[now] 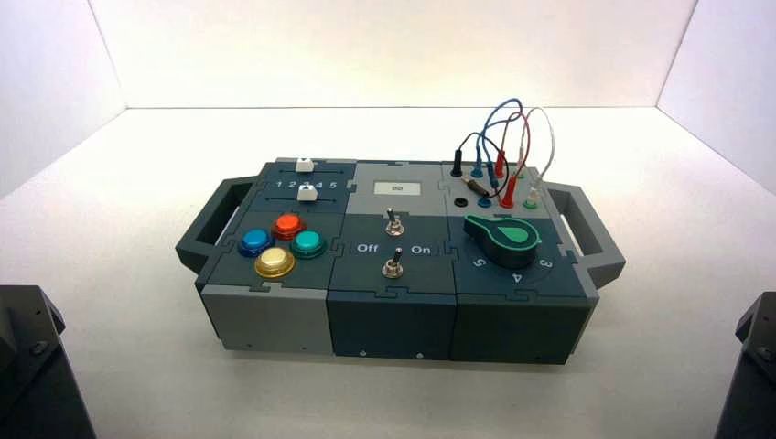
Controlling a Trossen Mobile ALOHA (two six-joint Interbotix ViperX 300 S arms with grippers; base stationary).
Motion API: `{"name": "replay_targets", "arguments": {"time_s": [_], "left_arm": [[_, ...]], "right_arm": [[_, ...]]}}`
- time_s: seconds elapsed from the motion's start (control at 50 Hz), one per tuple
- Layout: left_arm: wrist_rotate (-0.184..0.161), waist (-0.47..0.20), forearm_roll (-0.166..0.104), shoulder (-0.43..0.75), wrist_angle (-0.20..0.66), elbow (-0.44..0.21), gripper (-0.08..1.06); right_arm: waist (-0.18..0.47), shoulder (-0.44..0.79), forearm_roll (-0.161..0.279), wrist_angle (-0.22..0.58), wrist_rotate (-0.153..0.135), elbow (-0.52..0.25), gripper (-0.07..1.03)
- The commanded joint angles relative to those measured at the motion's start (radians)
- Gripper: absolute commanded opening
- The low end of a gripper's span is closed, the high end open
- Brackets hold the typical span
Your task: Open left gripper.
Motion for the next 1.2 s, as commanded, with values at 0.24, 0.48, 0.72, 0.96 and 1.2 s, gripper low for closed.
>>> {"name": "replay_targets", "arguments": {"time_s": [0.24,0.48,0.72,0.96,1.2], "left_arm": [[0.002,0.008,0.006,0.011,-0.005,-0.014,-0.03],[0.002,0.008,0.006,0.009,-0.006,-0.015,-0.03],[-0.008,0.012,0.026,0.02,-0.046,-0.017,1.03],[-0.005,0.014,0.028,0.054,-0.046,-0.02,1.02],[-0.005,0.014,0.028,0.048,-0.044,-0.017,1.02]], "right_arm": [[-0.003,0.011,0.005,-0.005,0.005,-0.015,-0.02],[-0.003,0.011,0.006,-0.005,0.006,-0.015,-0.02],[-0.005,0.011,0.005,-0.006,0.005,-0.014,-0.02],[-0.005,0.012,0.005,-0.006,0.005,-0.015,-0.02],[-0.005,0.012,0.005,-0.006,0.005,-0.015,-0.02]]}}
